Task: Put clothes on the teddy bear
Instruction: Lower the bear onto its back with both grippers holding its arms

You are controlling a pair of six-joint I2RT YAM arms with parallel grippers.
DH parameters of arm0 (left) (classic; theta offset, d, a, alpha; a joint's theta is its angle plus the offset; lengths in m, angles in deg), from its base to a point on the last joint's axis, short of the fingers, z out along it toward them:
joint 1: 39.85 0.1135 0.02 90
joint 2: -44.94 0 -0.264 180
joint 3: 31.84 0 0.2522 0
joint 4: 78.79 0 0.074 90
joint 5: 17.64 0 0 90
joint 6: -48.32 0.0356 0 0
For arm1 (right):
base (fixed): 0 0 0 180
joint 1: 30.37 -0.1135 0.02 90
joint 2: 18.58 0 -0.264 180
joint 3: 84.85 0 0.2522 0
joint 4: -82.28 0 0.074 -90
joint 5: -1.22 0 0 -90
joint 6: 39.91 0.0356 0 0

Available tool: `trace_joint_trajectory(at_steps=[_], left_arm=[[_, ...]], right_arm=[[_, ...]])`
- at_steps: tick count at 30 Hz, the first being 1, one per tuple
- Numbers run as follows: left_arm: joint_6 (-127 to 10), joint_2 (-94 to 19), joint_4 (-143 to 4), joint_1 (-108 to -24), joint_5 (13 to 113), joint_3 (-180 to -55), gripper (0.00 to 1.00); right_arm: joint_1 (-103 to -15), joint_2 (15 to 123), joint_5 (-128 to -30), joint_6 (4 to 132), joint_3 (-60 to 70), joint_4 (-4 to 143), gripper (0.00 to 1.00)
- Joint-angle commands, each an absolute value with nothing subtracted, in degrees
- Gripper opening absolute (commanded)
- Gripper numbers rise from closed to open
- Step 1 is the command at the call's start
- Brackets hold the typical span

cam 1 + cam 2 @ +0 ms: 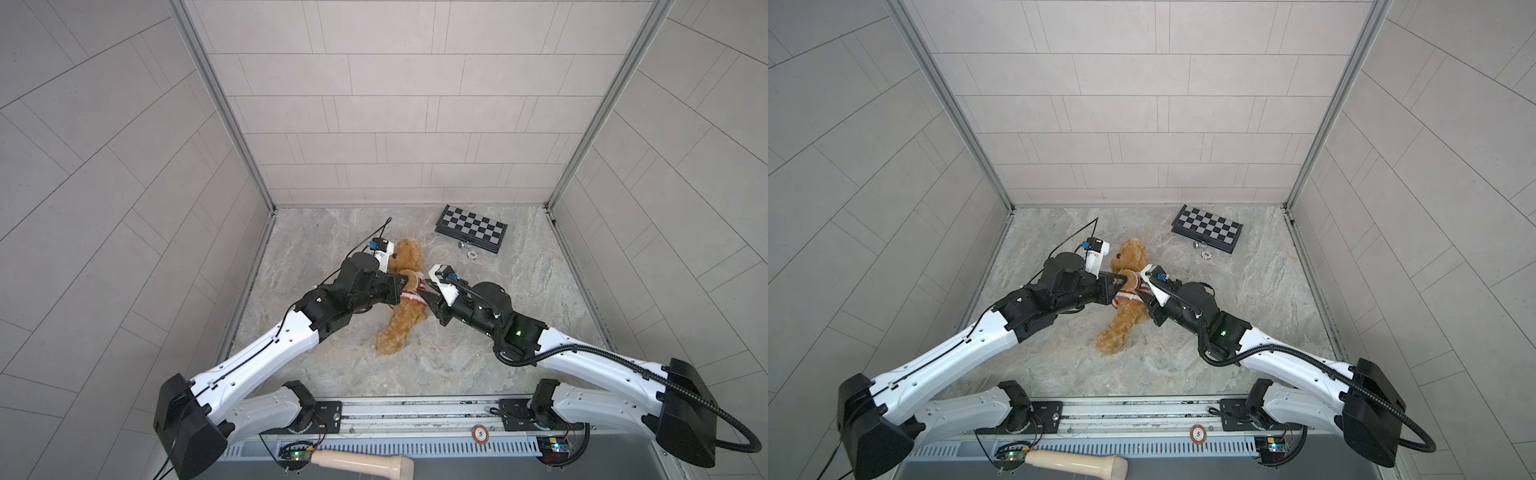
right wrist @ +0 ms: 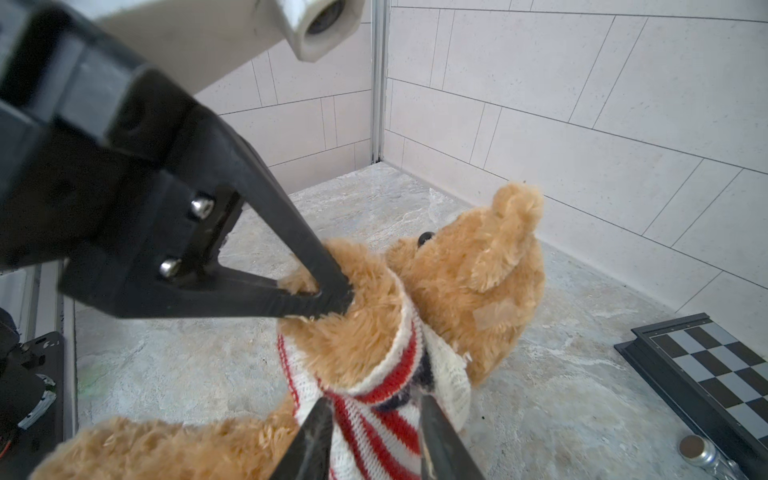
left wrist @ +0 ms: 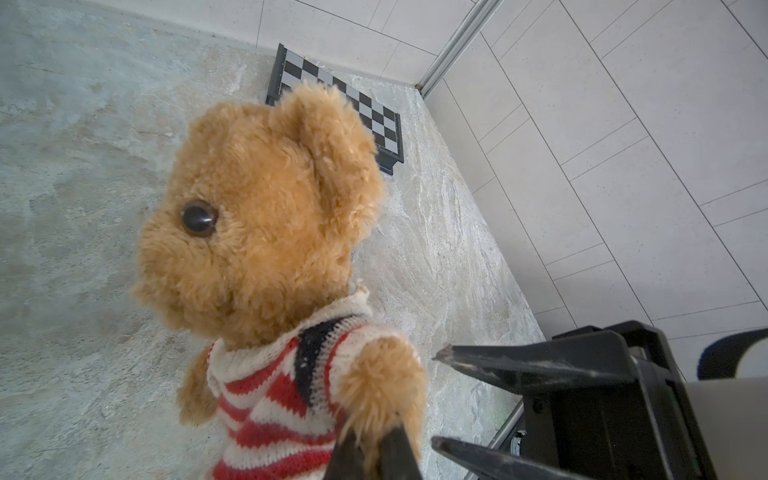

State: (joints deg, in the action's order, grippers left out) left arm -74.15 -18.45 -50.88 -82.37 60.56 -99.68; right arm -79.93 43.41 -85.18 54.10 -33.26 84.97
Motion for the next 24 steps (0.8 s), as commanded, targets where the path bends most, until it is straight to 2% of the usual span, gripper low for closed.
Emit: trace_joint_trajectory(at_steps=[1,7,11,20,24], left_arm=[[-70.1,-15.8,-49.8,-82.3,57.7,-100.6,0.0],[-64.7,-13.8,-42.1,-82.0,56.2,-102.4,0.0],[-63.6,-13.5,-41.8,-82.0,53.0,-102.7,0.0],[-64.2,-13.7,-43.3,-82.1,51.4,-102.2,0.0],[-63.9,-13.3,-43.5,-82.2,50.5,-102.2,0.0]], right_arm=[[-79.9,43.9,-85.6,51.7,-32.2,87.0,0.39],[-79.3,41.9,-83.7,49.7,-38.1,89.7,0.4],[-78.6,40.7,-80.0,50.3,-38.6,90.3,0.37],[-78.5,42.4,-71.6,53.0,-39.5,94.1,0.36],[-78.6,44.1,-71.7,52.9,-39.7,94.5,0.26]])
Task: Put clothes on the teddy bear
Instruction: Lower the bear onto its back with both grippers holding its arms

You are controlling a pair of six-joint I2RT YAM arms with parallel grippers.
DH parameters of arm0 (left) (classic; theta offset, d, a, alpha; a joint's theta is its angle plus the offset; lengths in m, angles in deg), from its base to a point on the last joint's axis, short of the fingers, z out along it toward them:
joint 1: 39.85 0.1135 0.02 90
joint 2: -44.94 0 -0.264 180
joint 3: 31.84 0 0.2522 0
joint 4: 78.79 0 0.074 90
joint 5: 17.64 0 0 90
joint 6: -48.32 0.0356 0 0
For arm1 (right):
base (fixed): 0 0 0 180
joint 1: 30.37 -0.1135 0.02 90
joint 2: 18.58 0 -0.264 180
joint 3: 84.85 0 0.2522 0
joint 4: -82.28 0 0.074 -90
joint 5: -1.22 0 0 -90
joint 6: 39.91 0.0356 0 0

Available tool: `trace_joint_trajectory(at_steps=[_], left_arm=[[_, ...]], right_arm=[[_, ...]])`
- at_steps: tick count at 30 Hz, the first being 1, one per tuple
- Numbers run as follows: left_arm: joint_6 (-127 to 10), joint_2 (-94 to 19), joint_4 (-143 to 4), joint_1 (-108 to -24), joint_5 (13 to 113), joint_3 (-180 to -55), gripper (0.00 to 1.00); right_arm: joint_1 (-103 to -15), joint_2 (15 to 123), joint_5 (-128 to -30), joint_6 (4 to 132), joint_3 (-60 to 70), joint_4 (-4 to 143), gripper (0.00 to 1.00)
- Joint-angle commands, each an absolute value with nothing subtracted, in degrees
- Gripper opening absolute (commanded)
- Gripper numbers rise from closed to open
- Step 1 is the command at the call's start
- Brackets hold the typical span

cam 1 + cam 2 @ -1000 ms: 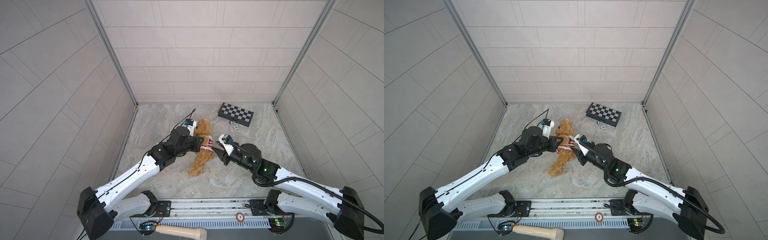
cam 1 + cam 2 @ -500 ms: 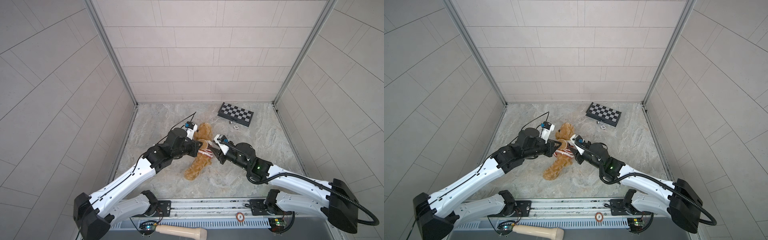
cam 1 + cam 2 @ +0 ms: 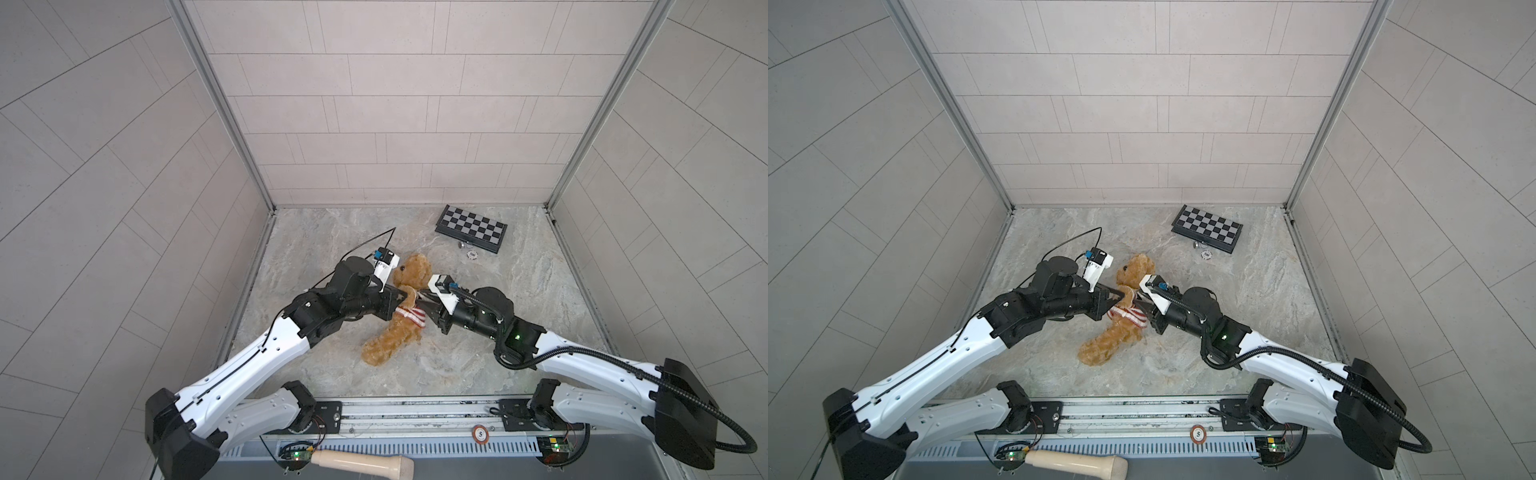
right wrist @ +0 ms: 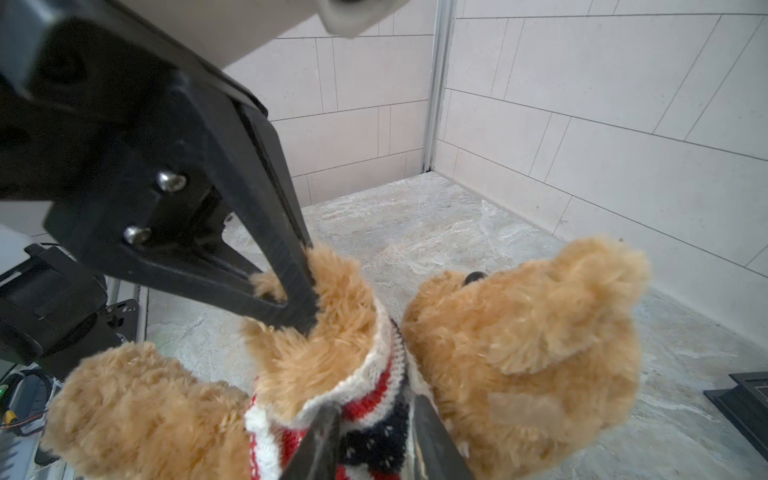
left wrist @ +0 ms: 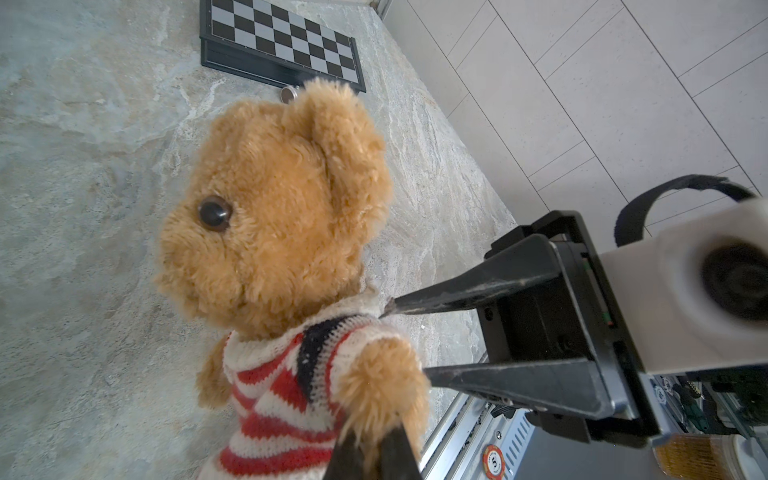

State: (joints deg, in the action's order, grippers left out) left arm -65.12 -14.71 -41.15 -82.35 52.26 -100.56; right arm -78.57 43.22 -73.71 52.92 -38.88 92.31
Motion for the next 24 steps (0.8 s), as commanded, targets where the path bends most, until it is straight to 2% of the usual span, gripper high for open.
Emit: trace_joint_trajectory(at_steps=[1,7,24], left_arm=[[-63.9,-13.3,-43.7,-82.3,50.3,-102.2,0.0],[-63.7,-12.7,-44.1,-83.2,49.7,-102.4,0.0],[-61.5,-9.6,-42.8,-83.2,48.5,-102.0,0.0]], right_arm=[[-78.5,44.2,-72.0,52.7,-40.0,94.9,0.23],[-78.2,44.2,-73.3,52.7,-41.2,95.7,0.01],[-75.7,42.2,-80.4,55.2,-45.0,95.9,0.0]])
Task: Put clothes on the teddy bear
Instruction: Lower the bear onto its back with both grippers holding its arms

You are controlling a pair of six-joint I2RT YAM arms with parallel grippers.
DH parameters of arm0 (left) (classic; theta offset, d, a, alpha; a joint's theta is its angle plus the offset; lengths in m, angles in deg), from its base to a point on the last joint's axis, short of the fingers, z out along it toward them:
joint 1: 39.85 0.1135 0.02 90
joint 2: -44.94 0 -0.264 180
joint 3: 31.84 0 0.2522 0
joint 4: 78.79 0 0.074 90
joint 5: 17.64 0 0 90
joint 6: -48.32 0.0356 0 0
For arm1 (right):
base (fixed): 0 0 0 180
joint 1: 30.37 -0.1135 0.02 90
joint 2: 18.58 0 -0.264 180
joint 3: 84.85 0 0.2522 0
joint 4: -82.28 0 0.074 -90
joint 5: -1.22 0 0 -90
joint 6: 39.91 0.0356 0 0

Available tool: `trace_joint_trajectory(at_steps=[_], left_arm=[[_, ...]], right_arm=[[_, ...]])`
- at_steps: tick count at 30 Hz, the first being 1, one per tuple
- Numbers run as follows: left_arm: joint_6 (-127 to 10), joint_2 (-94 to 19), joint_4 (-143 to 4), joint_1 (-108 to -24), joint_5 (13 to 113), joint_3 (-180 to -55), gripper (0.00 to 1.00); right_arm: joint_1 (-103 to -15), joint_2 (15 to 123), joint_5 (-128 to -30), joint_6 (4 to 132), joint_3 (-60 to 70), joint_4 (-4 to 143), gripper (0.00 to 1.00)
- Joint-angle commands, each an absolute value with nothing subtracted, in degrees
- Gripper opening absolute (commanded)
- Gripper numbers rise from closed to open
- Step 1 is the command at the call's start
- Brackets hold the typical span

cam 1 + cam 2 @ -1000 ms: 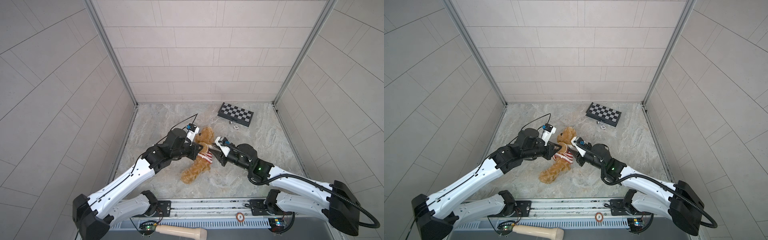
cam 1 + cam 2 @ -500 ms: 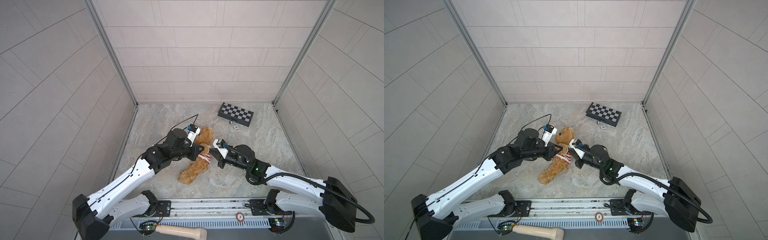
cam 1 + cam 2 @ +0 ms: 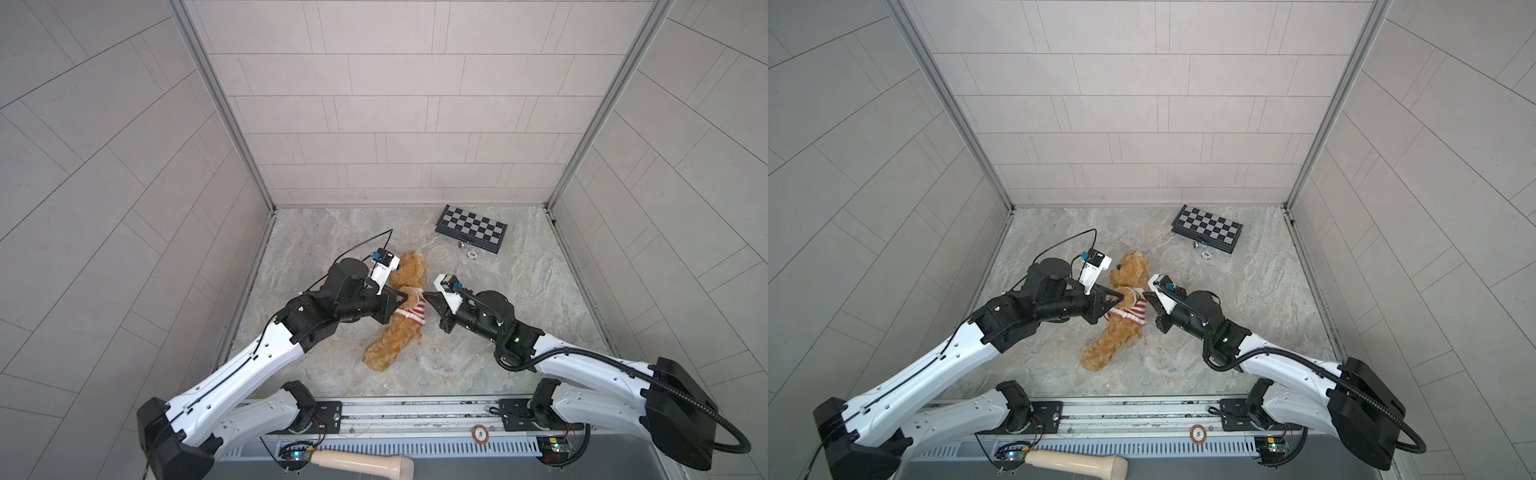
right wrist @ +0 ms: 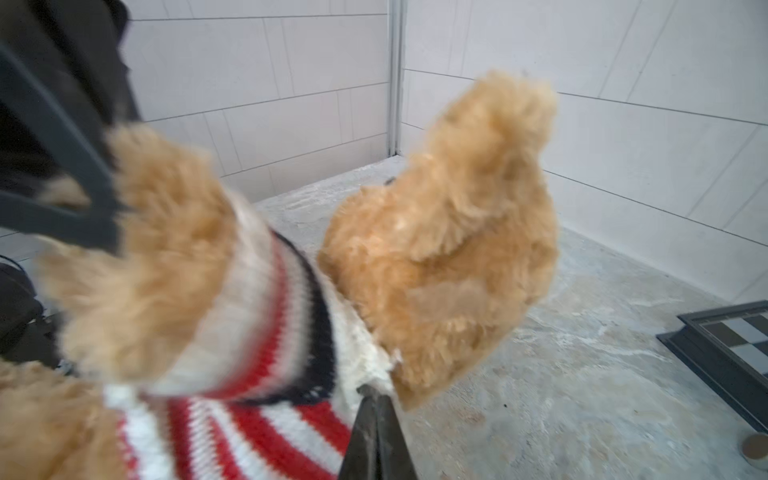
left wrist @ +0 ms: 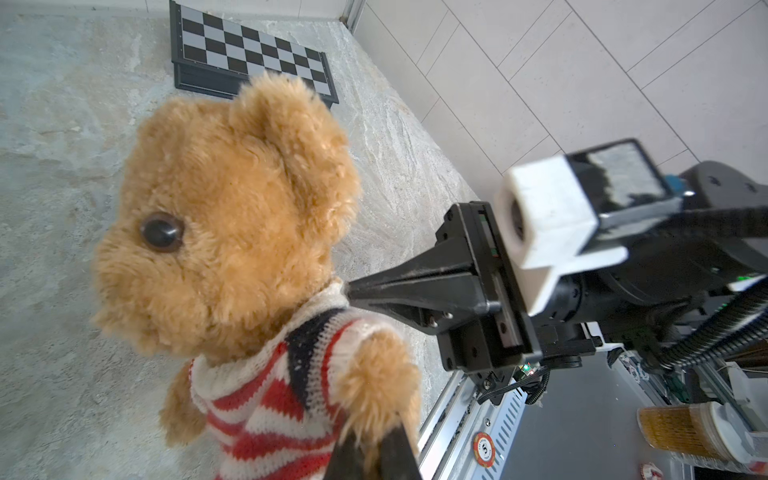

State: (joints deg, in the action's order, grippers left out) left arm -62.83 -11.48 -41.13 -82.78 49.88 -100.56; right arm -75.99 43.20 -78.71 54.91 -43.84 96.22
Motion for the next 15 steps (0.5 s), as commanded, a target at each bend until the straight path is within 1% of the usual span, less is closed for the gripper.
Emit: trace_joint_trajectory(at_steps=[1,4,7,8,10,13,15], left_arm=[[-61.5,-9.5,-42.8,-83.2,48.4,-102.0,0.0],[-61.8,-8.9,-43.0,-83.2,49.0,-101.8,0.0],[-63.0,-9.3,-42.4,-83.1,51.9,-101.8,0.0],[-63.5,-9.7,-41.7,-83.0,53.4,-102.1,0.0],[-64.3,-10.9,-38.5,-83.0,57.8,-103.6,0.0],[-64.5,-11.9,-32.2,-83.2,68.9,-105.7,0.0],[-64.4,-11.5,-30.7,-84.5,77.5,-104.7,0.0]], right_arm=[[-75.7,42.2,-80.6,55.1,-45.2,95.7,0.0],[-75.5,41.3,-79.9,54.5,-45.3,94.5,0.0],[-75.6,37.8,-77.4,54.0,-45.2,93.4,0.0],[-75.7,36.5,-76.9,54.1,-45.1,92.6,0.01],[-75.7,34.2,-76.8,53.9,-44.8,90.9,0.1],[-75.7,31.8,-79.6,54.4,-45.4,89.0,0.19],[-75.6,31.3,-81.3,55.0,-45.8,88.3,0.23]])
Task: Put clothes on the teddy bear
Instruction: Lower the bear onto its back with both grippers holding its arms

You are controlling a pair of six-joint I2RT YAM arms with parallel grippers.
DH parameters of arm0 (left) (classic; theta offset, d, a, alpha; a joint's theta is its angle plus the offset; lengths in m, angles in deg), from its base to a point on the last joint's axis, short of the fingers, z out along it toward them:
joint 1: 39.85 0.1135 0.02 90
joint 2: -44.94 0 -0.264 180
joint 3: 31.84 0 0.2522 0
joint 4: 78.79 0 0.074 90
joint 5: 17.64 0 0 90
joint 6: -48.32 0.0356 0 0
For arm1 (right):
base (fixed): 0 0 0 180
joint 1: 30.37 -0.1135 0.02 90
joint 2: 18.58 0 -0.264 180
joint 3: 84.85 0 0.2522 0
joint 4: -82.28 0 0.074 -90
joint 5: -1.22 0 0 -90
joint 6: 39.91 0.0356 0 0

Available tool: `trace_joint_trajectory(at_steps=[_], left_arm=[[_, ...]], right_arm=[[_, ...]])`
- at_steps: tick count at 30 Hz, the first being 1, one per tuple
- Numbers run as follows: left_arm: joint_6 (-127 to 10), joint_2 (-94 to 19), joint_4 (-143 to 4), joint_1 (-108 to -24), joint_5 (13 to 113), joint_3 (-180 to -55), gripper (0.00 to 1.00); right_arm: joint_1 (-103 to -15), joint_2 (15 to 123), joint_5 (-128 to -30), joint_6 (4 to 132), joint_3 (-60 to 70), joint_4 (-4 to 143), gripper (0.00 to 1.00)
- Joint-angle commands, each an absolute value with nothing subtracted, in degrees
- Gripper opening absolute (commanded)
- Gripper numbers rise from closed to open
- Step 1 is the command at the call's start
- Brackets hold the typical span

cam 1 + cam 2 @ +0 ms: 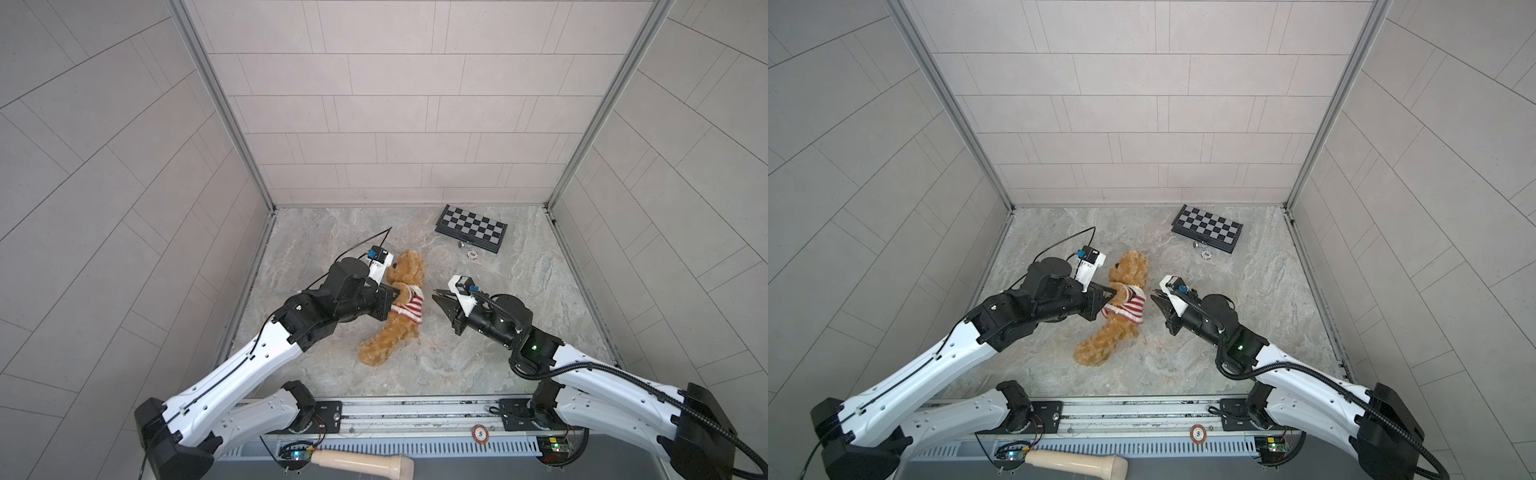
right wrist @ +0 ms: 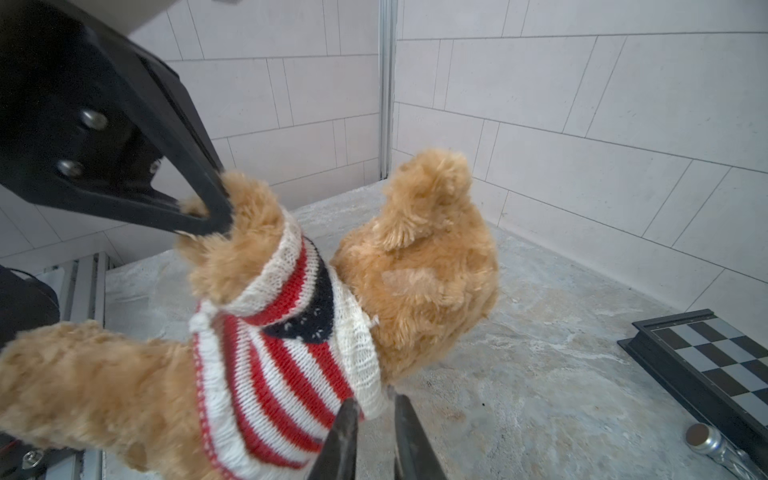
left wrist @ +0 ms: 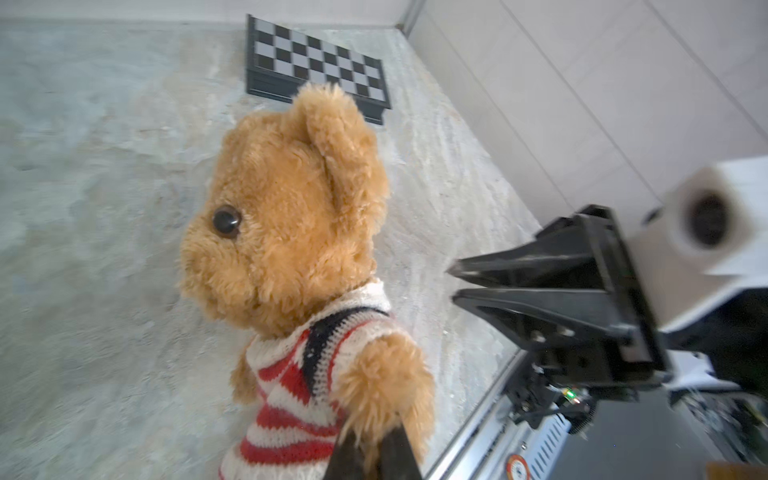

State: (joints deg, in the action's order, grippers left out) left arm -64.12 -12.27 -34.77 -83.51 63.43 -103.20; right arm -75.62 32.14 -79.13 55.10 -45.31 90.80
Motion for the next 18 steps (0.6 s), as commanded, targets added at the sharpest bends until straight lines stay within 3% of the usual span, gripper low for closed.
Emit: trace_joint_trajectory(at_steps=[1,6,11,15,18], left_arm=[[-64.5,-11.7,-30.7,-85.4,80.9,-104.0,0.0],[-66.4,-18.6,-36.4,-88.2,81.5,-103.2,0.0],[-71.1,-29.6,-46.3,-91.7,76.1,-103.7,0.15],[-74.5,-36.3,-52.0,-93.1,71.5,-103.0,0.21],[-74.0,-38.5,-53.5,-93.7,68.7,-103.1,0.47]], right_arm=[[-75.5,31.5,-82.3,55.7,-45.8,88.0,0.25],[-74.1,34.4,-86.8,59.5,-44.6,86.3,0.34],[-69.0,34.2,-84.5,64.5,-44.0,85.6,0.44],[-65.5,33.0,-83.6,66.6,-44.8,84.5,0.47],[-63.1,32.5,-83.5,67.8,-45.4,83.4,0.48]])
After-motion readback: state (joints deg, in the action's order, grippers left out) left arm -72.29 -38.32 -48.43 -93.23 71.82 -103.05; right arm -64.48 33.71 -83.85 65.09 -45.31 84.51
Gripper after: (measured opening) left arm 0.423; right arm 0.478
